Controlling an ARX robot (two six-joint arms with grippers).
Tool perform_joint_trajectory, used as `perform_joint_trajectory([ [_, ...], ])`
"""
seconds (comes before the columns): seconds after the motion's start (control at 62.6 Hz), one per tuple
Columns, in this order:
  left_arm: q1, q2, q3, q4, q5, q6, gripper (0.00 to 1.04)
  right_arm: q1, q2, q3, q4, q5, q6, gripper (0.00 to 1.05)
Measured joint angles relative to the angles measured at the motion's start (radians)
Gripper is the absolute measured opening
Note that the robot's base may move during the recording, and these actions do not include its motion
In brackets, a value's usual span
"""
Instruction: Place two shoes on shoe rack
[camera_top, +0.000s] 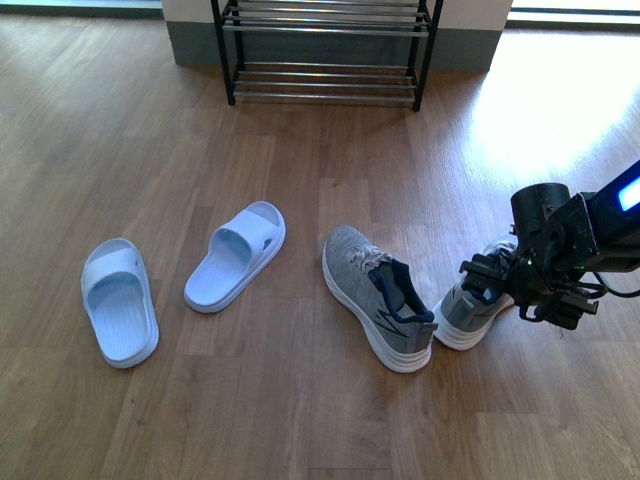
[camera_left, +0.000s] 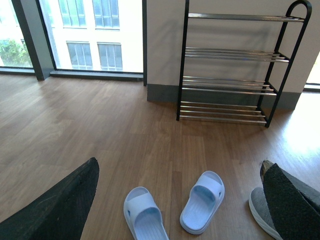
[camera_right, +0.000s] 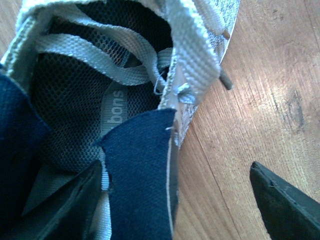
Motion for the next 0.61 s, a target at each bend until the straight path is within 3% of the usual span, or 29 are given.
perform_joint_trajectory([
  [0.112, 0.000, 0.000, 0.000, 0.000, 0.000, 0.000, 0.95, 0.009, 0.005, -0.008, 0.004, -0.006, 0.005, 0.61],
  [0.384, 0.000, 0.000, 0.000, 0.000, 0.000, 0.000, 0.95, 0.015, 0.016, -0.007, 0.009, -0.002, 0.003, 0.21],
  [0.4, 0.000, 0.000, 0.000, 0.000, 0.000, 0.000, 0.95, 0.014, 0.017, -0.007, 0.009, 0.002, 0.003, 0.15],
  [0.511, 0.000, 0.000, 0.000, 0.000, 0.000, 0.000, 0.95, 0.013, 0.017, -0.009, 0.012, 0.010, 0.002, 0.01],
  [0.607, 0.000, 0.000, 0.000, 0.000, 0.000, 0.000, 0.95, 0.010, 0.017, -0.016, 0.024, 0.009, -0.003, 0.01],
])
